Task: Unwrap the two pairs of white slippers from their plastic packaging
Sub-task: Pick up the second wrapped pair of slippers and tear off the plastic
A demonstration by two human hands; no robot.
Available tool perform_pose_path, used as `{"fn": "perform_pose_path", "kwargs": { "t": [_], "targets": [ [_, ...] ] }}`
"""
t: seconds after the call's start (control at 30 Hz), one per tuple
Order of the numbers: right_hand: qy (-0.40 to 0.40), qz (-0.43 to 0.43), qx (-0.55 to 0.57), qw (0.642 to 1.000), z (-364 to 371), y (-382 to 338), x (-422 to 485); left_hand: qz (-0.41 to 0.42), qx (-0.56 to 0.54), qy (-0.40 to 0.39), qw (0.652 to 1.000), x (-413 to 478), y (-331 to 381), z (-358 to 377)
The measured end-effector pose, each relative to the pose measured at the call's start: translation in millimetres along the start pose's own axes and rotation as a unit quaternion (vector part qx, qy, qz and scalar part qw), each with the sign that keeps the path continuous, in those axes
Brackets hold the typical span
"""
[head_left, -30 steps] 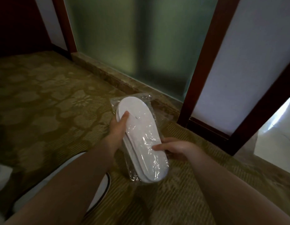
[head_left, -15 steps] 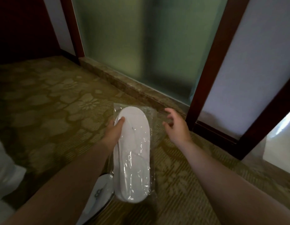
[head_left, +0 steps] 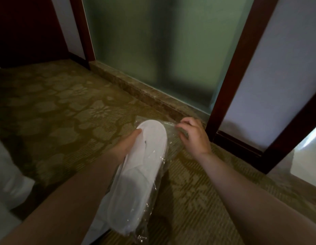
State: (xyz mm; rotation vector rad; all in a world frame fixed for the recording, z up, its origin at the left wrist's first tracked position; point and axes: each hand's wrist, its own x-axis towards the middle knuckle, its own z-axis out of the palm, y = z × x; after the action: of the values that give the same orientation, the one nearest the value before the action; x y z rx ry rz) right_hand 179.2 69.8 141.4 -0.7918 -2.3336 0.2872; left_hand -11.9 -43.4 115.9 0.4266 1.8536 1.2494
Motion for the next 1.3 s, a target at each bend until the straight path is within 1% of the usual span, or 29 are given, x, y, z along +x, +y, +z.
{"fn": "perform_pose_path", "kwargs": {
  "t": [0.1, 0.17, 0.3, 0.4, 0.47, 0.57, 0.67, 0.77, 0.83, 0.97, 1.0, 1.03, 1.07, 1.1, 1.17, 1.23, 1.3],
  "targets": [
    [0.004, 0.005, 0.010, 1.000, 3, 0, -1, 0.003, 0.009, -0.002, 1.000, 1, -4, -2],
    [0.006, 0.029, 0.029, 0.999, 5, -1, 1, 0.023, 0.018, 0.008, 1.000, 1, -6, -1],
    [-0.006, 0.105, 0.105, 0.989, 8, -1, 4, 0.068, 0.053, 0.025, 0.996, -3, -5, 5],
    [0.006, 0.177, 0.177, 0.968, 7, 2, 3, 0.103, 0.095, 0.026, 0.990, -7, -5, 9],
    [0.035, 0.241, 0.226, 0.943, 6, 7, 6, 0.132, 0.112, 0.018, 0.985, -9, -4, 13],
    [0.081, 0.344, 0.279, 0.893, 5, 15, 10, 0.153, 0.123, 0.019, 0.980, -10, -3, 16],
    [0.088, 0.439, 0.316, 0.837, 5, 23, 7, 0.169, 0.124, -0.006, 0.978, -11, -3, 16],
    [0.092, 0.508, 0.344, 0.784, 7, 30, 8, 0.179, 0.119, -0.020, 0.976, -13, -2, 16],
    [0.088, 0.539, 0.337, 0.767, 9, 32, 11, 0.192, 0.118, -0.010, 0.974, -12, -1, 17],
    [0.050, 0.581, 0.305, 0.753, 14, 38, 11, 0.200, 0.114, -0.013, 0.973, -13, 0, 18],
    [0.036, 0.586, 0.299, 0.753, 15, 37, 10, 0.199, 0.113, -0.014, 0.973, -13, -1, 18],
    [0.028, 0.582, 0.284, 0.761, 15, 37, 10, 0.197, 0.112, -0.016, 0.974, -12, -2, 17],
    [0.022, 0.567, 0.254, 0.783, 16, 37, 9, 0.195, 0.113, -0.020, 0.974, -11, -4, 15],
    [0.013, 0.540, 0.212, 0.815, 15, 37, 8, 0.192, 0.114, -0.025, 0.974, -10, -6, 14],
    [0.011, 0.458, 0.141, 0.877, 9, 32, 5, 0.190, 0.123, -0.025, 0.974, -8, -9, 11],
    [0.017, 0.386, 0.145, 0.911, 4, 26, 4, 0.196, 0.143, -0.021, 0.970, -5, -13, 8],
    [0.003, 0.326, 0.189, 0.926, 4, 22, 5, 0.195, 0.163, -0.020, 0.967, -3, -15, 6]
  ]
}}
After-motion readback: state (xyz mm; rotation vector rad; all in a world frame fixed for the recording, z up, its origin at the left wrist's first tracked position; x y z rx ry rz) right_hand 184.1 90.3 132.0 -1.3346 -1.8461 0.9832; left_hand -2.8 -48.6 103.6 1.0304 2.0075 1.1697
